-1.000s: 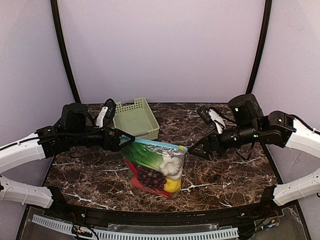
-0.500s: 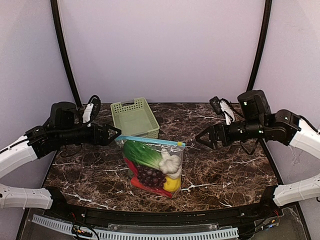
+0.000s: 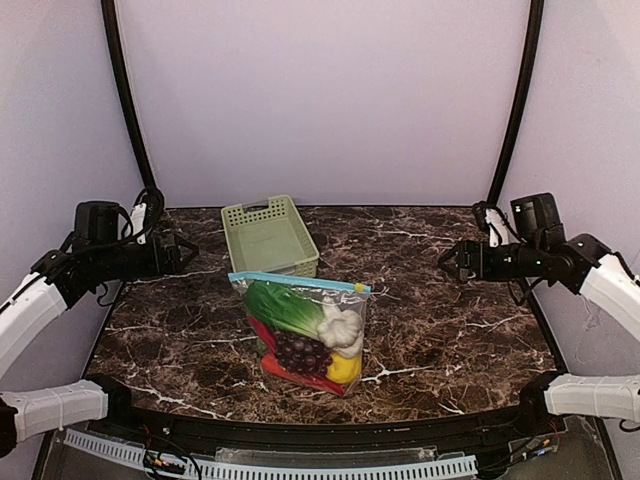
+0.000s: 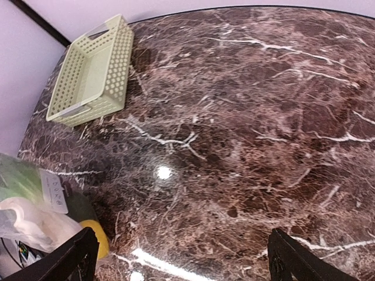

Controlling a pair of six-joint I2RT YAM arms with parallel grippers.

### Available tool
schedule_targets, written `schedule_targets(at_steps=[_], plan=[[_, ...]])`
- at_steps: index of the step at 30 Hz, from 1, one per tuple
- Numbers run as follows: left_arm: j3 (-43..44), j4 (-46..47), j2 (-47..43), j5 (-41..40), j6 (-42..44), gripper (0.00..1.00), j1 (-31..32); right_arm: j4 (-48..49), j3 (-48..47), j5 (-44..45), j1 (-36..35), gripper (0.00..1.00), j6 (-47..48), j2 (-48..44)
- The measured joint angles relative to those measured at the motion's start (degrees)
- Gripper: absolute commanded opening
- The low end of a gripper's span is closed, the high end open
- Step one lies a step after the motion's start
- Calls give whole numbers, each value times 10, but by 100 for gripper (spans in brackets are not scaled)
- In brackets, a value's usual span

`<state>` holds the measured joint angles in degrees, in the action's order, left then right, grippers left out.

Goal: Place the food in the zip-top bag and seal the zipper
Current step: Reset both arms

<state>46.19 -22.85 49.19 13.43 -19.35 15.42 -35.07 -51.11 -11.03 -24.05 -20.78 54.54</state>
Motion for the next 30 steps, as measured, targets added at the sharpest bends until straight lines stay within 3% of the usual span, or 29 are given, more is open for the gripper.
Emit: schedule_targets(at_steps=[6,10,20,30], plan=[[-9,-12,-26,41,21,99,-85,0,31,-32,116,99,23,-47],[-23,-12,-56,52,34,99,-99,9,45,-46,157,99,39,-79],[-85,1,-176,-89,72,99,-100,108,136,-52,163,99,75,-200],[-99,5,-186,-152,84,99,-100,180,185,-42,163,99,90,-276]])
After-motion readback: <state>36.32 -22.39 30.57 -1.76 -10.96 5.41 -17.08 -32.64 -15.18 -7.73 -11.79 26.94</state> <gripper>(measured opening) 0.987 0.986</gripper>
